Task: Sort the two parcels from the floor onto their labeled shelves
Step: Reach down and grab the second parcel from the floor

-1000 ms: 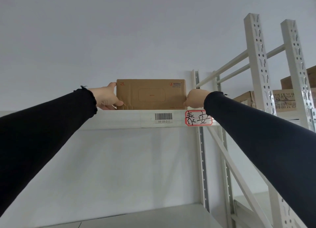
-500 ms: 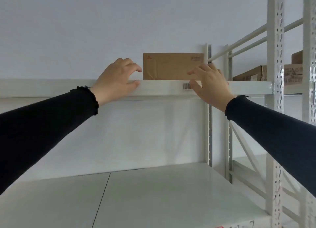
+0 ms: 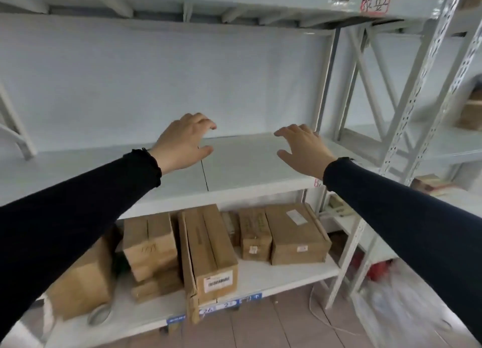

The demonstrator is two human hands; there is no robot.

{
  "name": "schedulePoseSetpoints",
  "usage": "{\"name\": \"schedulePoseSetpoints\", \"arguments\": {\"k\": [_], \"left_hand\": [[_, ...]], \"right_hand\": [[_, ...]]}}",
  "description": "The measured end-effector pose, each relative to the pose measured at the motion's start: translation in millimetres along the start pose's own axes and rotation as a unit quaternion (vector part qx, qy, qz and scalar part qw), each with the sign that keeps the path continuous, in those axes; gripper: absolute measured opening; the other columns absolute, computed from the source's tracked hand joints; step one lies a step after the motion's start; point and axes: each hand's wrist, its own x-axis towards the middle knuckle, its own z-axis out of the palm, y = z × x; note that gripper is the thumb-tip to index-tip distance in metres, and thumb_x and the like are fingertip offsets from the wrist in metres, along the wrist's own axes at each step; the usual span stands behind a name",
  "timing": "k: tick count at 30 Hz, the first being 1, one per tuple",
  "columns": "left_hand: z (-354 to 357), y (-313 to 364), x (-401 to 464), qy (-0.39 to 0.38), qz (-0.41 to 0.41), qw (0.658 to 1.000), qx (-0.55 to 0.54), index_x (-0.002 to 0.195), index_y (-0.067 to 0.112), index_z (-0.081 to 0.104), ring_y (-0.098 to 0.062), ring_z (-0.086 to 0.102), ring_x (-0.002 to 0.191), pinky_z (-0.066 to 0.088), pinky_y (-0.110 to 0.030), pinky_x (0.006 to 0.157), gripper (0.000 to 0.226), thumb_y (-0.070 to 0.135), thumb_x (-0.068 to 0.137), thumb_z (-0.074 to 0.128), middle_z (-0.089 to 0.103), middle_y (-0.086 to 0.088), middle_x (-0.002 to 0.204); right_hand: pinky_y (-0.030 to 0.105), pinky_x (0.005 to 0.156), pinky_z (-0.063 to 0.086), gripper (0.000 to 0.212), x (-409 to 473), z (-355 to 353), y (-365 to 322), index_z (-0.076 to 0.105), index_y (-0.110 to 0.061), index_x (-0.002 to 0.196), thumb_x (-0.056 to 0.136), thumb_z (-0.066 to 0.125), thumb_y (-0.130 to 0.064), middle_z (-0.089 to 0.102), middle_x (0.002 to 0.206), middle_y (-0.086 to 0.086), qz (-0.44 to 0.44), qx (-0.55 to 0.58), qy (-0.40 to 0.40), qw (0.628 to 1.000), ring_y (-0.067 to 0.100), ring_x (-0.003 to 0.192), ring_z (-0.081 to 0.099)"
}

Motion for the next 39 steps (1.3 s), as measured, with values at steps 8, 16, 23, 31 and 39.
{"name": "schedulePoseSetpoints", "arguments": {"k": [8, 16, 23, 31, 39], "left_hand": [[82.4, 36.1, -142.4, -0.137, -0.062, 0.988, -0.044, 0.149, 0.015, 0.047, -0.028, 0.045, 0.138, 0.042, -0.045, 0.109, 0.057, 0.038, 0.098, 0.059, 0.048, -0.006, 0.152], [146.4, 115.6, -299.6, -0.258, -0.135, 0.952, -0.092, 0.146, 0.015, 0.050, -0.027, 0.053, 0.126, 0.049, -0.045, 0.099, 0.058, 0.035, 0.094, 0.064, 0.055, -0.007, 0.141], [191.5, 179.2, -422.9, -0.339, -0.175, 0.914, -0.134, 0.148, 0.014, 0.049, -0.030, 0.046, 0.138, 0.042, -0.040, 0.106, 0.058, 0.033, 0.095, 0.064, 0.045, -0.010, 0.154], [244.9, 245.8, -561.4, -0.419, -0.207, 0.864, -0.190, 0.148, 0.015, 0.047, -0.029, 0.045, 0.140, 0.042, -0.046, 0.111, 0.059, 0.035, 0.095, 0.063, 0.047, -0.007, 0.154], [287.9, 340.5, -656.7, -0.496, -0.235, 0.806, -0.219, 0.150, 0.014, 0.045, -0.027, 0.043, 0.142, 0.041, -0.043, 0.112, 0.058, 0.031, 0.096, 0.060, 0.043, -0.007, 0.157]], "right_hand": [[0.047, 0.100, 0.040, 0.048, -130.4, 80.1, -35.5, 0.047, -0.021, 0.139, 0.092, 0.053, -0.026, 0.052, 0.139, 0.007, 0.013, 0.015, -0.129, 0.992, 0.030, 0.128, 0.044], [0.047, 0.101, 0.038, 0.048, -317.5, 137.9, -49.0, 0.047, -0.020, 0.138, 0.092, 0.052, -0.030, 0.051, 0.139, 0.006, 0.037, 0.044, -0.264, 0.963, 0.030, 0.128, 0.043], [0.047, 0.106, 0.036, 0.049, -466.2, 167.4, -57.3, 0.046, -0.021, 0.141, 0.094, 0.051, -0.029, 0.049, 0.144, 0.007, 0.084, 0.058, -0.350, 0.931, 0.031, 0.133, 0.040], [0.046, 0.106, 0.038, 0.048, -626.0, 189.5, -71.9, 0.046, -0.018, 0.141, 0.092, 0.048, -0.020, 0.052, 0.141, 0.008, 0.140, 0.053, -0.427, 0.892, 0.028, 0.130, 0.044], [0.043, 0.101, 0.038, 0.047, -751.1, 209.1, -37.7, 0.047, -0.018, 0.139, 0.092, 0.049, -0.020, 0.055, 0.135, 0.005, 0.165, 0.058, -0.494, 0.851, 0.027, 0.125, 0.045]]}}
